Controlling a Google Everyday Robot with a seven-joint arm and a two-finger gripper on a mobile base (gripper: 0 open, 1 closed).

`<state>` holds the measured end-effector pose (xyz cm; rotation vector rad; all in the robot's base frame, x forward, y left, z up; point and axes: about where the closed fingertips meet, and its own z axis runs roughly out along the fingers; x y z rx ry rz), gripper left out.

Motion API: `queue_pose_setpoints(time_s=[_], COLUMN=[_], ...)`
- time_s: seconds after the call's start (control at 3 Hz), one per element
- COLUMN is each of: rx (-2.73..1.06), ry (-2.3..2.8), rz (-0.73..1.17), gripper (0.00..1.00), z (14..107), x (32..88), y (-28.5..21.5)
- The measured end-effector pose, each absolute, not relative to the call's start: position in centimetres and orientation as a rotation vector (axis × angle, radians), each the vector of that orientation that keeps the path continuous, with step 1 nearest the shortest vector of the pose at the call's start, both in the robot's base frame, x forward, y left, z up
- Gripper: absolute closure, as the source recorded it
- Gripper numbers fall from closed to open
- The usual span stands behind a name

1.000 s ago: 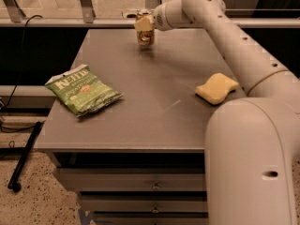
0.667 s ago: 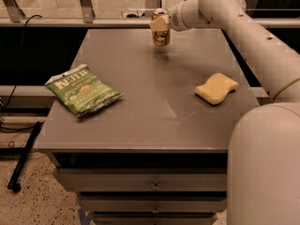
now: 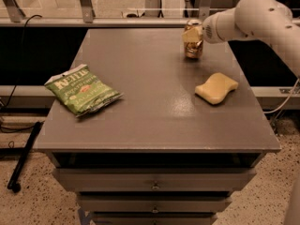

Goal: Move orange can near sponge

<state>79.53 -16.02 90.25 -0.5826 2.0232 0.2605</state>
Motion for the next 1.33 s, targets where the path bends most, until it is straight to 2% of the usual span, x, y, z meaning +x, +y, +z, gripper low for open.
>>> queue_pose_setpoints(time_s=[0.33, 0.67, 1.0, 1.33], rx=[-0.506, -0.468, -0.454, -0.468], ry=[2.048, 2.041, 2.04, 2.041], rz=[0.209, 0.182, 0.218, 0.257], gripper=[1.0, 1.0, 0.82, 0.59], z=[90.3, 91.1, 90.8, 90.4], x=[75.9, 74.1, 72.7, 71.7], y=[-20.4, -22.4, -22.6, -22.2])
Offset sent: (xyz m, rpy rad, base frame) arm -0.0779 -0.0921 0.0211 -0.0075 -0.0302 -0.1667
